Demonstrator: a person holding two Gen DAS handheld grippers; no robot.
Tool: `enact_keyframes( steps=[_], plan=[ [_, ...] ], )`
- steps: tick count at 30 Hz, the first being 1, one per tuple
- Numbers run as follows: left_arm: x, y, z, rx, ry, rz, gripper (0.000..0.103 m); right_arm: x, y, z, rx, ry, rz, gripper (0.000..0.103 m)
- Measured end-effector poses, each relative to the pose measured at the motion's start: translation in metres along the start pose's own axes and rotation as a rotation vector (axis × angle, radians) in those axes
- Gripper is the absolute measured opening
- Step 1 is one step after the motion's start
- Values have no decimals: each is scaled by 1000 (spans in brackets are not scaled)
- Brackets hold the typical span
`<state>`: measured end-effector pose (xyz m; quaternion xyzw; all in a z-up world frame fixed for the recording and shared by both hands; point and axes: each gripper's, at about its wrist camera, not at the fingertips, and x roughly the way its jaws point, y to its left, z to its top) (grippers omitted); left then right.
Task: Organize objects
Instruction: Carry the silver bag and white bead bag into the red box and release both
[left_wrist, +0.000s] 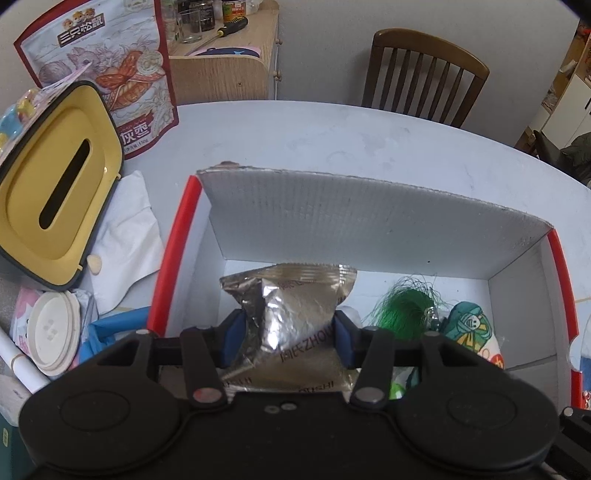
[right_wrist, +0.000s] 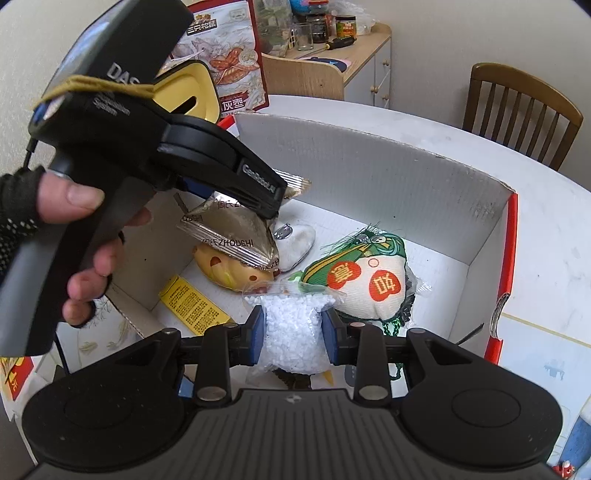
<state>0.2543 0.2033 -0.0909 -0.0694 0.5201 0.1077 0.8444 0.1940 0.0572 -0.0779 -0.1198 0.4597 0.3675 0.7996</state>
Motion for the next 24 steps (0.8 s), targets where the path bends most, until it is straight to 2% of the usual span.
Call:
enact_keyframes(
  steps=[1,4,5,6,10,13,15,24],
  plan=[
    [0,-1,0,2,-2,3,50,-1,0,0,1,0,1,32],
    [-3,-2,-1,4,-19,7,62,-2,-2,0,0,1,13,33],
    [-5,-2,-2,5,-28,6,66,-2,-2,0,0,-2,18,37],
    [-6,-3,-2,8,-35,3,66,-3,-3,0,0,-5,25,42],
    [-13,-3,-4,15,-49,6,67,-8,-2,0,-1,-10,37,44],
    [-20,-2,-7,14,-61,6,73,-12,-2,0,-2,-21,39,46],
    [-25,-2,-9,15,-69,6,75,-17,-2,1,0,-31,43,51],
    [-55,-3,-21,19,-97,-5,80,-42,-4,0,-8,-69,60,54]
  ],
)
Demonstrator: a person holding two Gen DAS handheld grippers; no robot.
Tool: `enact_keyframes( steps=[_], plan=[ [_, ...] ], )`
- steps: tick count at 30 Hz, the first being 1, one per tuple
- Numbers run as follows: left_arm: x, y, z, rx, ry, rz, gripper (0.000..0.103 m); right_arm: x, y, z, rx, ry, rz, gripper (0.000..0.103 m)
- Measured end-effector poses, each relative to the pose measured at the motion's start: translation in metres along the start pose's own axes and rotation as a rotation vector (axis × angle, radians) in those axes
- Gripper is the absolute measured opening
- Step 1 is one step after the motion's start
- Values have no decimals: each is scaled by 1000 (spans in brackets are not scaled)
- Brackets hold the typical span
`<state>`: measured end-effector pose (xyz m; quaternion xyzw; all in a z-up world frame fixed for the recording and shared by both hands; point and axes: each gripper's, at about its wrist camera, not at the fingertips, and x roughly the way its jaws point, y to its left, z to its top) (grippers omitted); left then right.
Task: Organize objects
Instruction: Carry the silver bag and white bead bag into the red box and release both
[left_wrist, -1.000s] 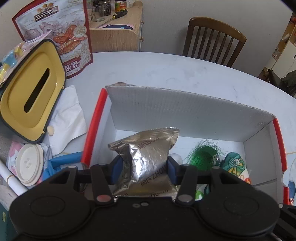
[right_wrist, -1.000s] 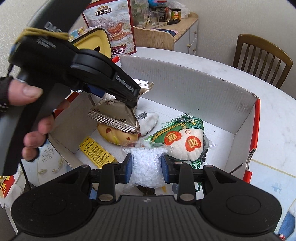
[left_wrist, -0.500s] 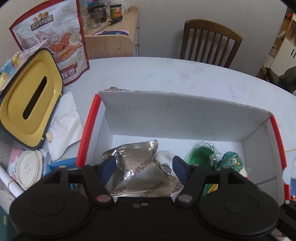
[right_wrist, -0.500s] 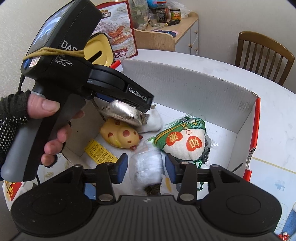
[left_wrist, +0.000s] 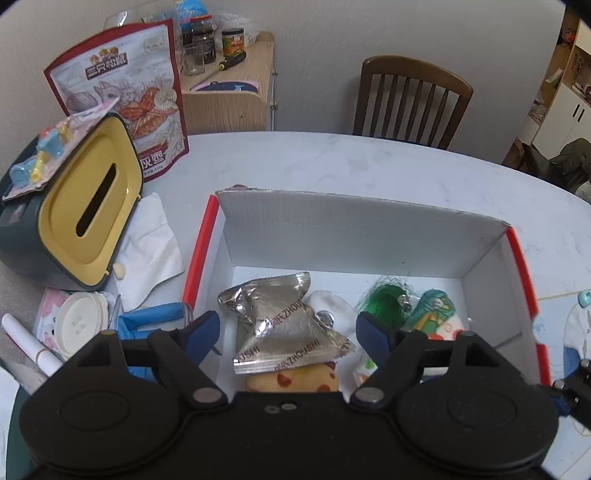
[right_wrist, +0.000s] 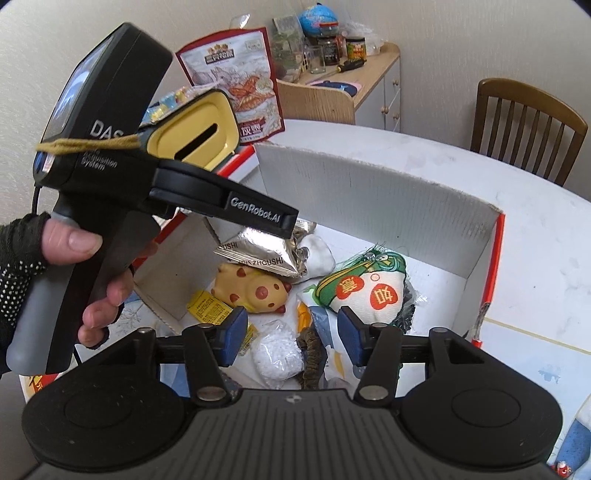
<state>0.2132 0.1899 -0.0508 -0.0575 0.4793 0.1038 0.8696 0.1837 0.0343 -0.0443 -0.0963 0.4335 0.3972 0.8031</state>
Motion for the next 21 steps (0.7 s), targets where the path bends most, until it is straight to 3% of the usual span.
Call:
enact_keyframes(
  steps=[21],
  plan=[
    [-94,-56,-34,67,-141,-91,101,-91,-28,-30,37,-104,39,75]
  ],
)
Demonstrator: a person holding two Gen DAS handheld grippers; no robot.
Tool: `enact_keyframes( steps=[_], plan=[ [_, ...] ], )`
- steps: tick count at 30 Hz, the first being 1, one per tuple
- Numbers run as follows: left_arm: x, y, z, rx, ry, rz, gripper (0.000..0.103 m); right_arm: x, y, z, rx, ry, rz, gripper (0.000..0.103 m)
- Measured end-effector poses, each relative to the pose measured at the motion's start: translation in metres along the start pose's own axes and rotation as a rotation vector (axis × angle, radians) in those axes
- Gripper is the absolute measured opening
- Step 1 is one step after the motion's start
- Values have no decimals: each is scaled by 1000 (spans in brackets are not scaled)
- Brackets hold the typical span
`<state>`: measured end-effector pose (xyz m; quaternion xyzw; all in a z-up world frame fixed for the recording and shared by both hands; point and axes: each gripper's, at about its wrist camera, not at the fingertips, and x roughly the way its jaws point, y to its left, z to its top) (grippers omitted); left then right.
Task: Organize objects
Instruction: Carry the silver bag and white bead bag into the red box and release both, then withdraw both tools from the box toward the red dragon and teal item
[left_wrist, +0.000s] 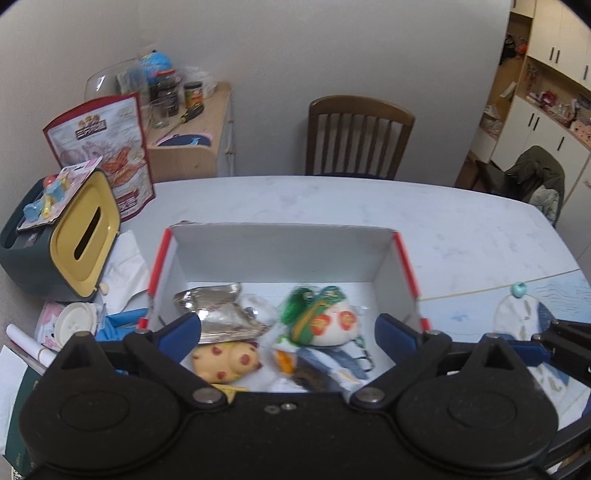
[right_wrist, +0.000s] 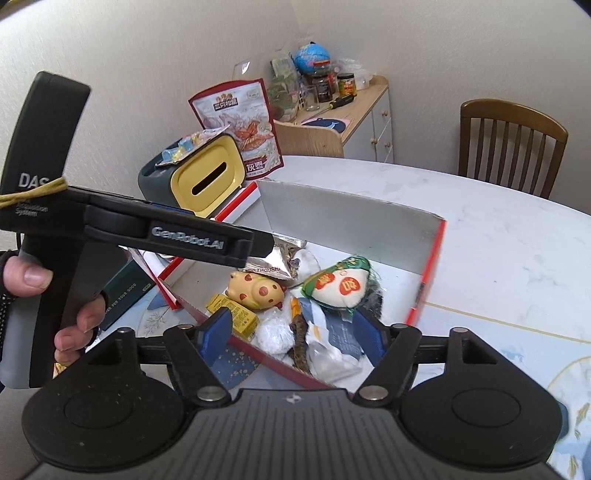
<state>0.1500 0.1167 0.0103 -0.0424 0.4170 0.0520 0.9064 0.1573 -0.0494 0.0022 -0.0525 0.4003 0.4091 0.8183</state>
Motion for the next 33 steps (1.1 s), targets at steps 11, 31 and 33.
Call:
enact_keyframes(
  steps=[11,31,33],
  plan=[
    [-16,-49,-18,8,-3,-75,102,-44,-47,-26,74,-24,-27,84],
    [28,-172,-41,130,68,-184,103,-101,-208,-77,316,1,-258,84],
    [35,-185,-43,142,80,-194,103,-103,-223,-80,325,7,-283,84]
  ],
)
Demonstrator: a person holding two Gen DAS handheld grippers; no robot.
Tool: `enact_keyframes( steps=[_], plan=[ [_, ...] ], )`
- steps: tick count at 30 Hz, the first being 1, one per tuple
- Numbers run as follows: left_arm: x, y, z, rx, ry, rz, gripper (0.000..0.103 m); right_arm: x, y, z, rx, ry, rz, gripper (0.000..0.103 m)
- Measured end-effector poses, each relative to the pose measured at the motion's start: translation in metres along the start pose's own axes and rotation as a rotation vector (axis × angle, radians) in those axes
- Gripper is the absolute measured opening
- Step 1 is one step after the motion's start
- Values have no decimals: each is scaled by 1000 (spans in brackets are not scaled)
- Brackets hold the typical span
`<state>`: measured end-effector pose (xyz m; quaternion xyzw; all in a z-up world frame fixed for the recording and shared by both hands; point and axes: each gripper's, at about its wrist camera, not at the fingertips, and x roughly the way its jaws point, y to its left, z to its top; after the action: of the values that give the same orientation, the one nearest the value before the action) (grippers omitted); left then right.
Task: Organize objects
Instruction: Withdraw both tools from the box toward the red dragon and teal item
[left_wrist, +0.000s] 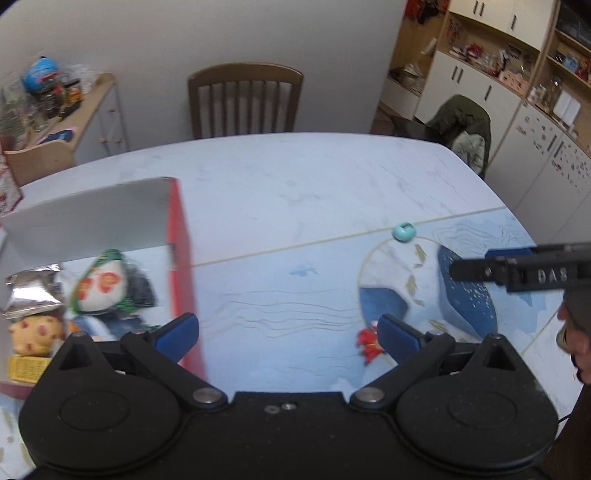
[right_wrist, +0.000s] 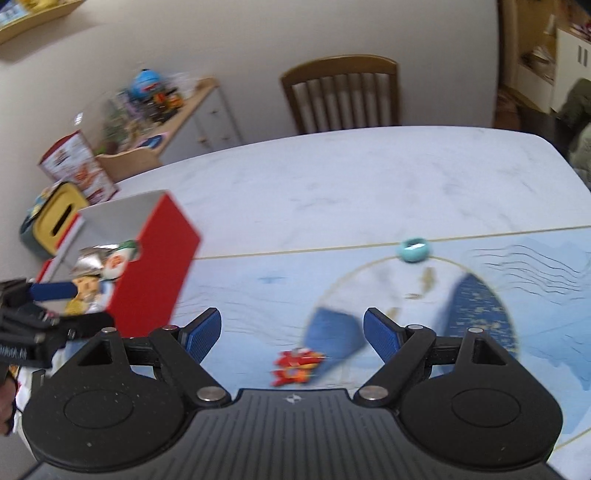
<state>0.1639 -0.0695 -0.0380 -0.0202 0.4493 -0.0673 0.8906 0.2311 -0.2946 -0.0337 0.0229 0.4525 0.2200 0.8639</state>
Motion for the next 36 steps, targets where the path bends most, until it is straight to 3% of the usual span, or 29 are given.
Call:
enact_keyframes(
  steps=[18,24,36],
  plan=[
    [85,-60,-20,57,94,-7,103,53,-80,26,6,78,-84,84],
    [105,-77,-27,65,125,-16,102,76,-91,30,-23,114,-99,84],
    [126,-89,-36,48,115,41,100,123,-107,52,-38,135,-125,84]
  ],
)
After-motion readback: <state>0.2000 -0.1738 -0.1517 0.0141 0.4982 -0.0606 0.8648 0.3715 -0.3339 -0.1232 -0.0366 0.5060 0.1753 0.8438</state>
